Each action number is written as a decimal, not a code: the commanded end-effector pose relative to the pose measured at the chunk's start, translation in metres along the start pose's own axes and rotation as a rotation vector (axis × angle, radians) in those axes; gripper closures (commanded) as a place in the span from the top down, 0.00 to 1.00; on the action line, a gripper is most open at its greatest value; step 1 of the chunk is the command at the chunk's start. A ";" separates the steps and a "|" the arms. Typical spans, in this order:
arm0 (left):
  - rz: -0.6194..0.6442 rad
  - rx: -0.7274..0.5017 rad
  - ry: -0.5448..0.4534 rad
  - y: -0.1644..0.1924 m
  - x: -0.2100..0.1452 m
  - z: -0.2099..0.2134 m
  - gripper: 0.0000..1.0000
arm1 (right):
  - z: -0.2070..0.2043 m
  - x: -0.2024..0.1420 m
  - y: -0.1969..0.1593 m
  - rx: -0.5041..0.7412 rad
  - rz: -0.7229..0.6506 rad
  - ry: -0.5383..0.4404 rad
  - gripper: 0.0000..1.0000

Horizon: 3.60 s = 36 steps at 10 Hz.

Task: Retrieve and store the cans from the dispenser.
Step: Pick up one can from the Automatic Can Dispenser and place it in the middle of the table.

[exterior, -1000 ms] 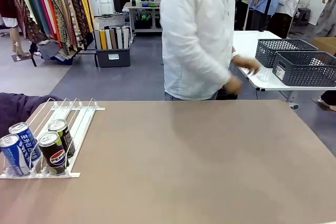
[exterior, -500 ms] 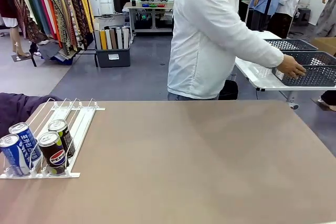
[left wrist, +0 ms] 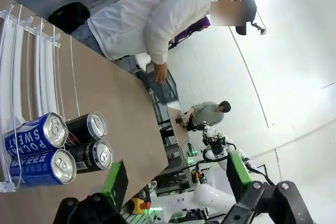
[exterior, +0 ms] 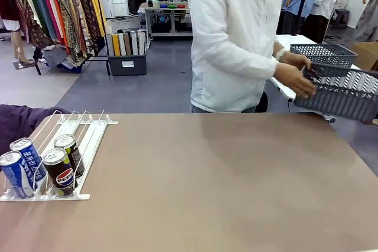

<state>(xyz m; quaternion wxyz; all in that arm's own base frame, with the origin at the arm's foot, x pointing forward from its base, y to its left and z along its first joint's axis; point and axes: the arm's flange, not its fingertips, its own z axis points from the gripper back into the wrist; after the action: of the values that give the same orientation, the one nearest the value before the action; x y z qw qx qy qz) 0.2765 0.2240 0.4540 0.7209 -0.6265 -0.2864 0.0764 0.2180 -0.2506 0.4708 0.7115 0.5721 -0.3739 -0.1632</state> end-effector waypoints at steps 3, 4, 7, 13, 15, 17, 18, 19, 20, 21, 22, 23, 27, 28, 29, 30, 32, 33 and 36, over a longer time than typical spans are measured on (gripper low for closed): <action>-0.065 0.059 0.082 -0.022 -0.002 -0.007 1.00 | 0.001 0.004 0.005 0.022 0.006 -0.017 1.00; -0.153 0.197 0.181 -0.053 -0.002 -0.027 1.00 | 0.001 0.004 0.005 0.022 0.006 -0.017 1.00; -0.342 0.713 0.453 -0.119 -0.014 -0.118 1.00 | 0.001 0.004 0.005 0.022 0.006 -0.017 1.00; -0.479 1.049 0.580 -0.134 -0.052 -0.207 1.00 | 0.001 0.004 0.005 0.022 0.006 -0.017 1.00; -0.479 1.049 0.580 -0.134 -0.052 -0.207 1.00 | 0.001 0.004 0.005 0.022 0.006 -0.017 1.00; -0.486 1.051 0.609 -0.131 -0.056 -0.212 1.00 | 0.001 0.004 0.005 0.022 0.006 -0.017 1.00; -0.427 1.105 0.595 -0.125 -0.061 -0.225 1.00 | 0.001 0.004 0.005 0.022 0.006 -0.017 1.00; -0.370 1.174 0.575 -0.115 -0.061 -0.249 1.00 | 0.001 0.004 0.005 0.022 0.006 -0.017 1.00; -0.333 1.212 0.580 -0.107 -0.059 -0.264 1.00 | 0.001 0.004 0.005 0.022 0.006 -0.017 1.00; -0.290 1.248 0.584 -0.096 -0.056 -0.276 1.00 | 0.001 0.004 0.005 0.022 0.006 -0.017 1.00; -0.262 1.245 0.614 -0.083 -0.048 -0.284 1.00 | 0.001 0.004 0.005 0.022 0.006 -0.017 1.00; -0.224 1.270 0.628 -0.069 -0.043 -0.289 1.00 | 0.001 0.004 0.005 0.022 0.006 -0.017 1.00; -0.212 1.328 0.718 -0.027 -0.042 -0.308 1.00 | 0.001 0.004 0.005 0.022 0.006 -0.017 1.00; -0.221 1.329 0.757 -0.019 -0.045 -0.312 1.00 | 0.001 0.004 0.005 0.022 0.006 -0.017 1.00; -0.212 1.338 0.763 -0.012 -0.043 -0.316 1.00 | 0.001 0.004 0.005 0.022 0.006 -0.017 1.00; -0.194 1.338 0.767 -0.006 -0.041 -0.317 1.00 | 0.001 0.004 0.005 0.022 0.006 -0.017 1.00; -0.161 1.335 0.775 0.006 -0.041 -0.317 1.00 | 0.001 0.004 0.005 0.022 0.006 -0.017 1.00; -0.154 1.337 0.775 0.011 -0.041 -0.317 1.00 | 0.001 0.004 0.005 0.022 0.006 -0.017 1.00; -0.117 1.332 0.767 0.014 -0.039 -0.317 0.95 | 0.001 0.004 0.005 0.022 0.006 -0.017 1.00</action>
<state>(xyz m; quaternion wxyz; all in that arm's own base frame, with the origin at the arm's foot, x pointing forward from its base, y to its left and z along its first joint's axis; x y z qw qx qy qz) 0.4045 -0.0652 0.4082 0.9970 -0.0253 0.0589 -0.0442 0.2175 -0.2505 0.4715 0.7124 0.5712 -0.3734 -0.1632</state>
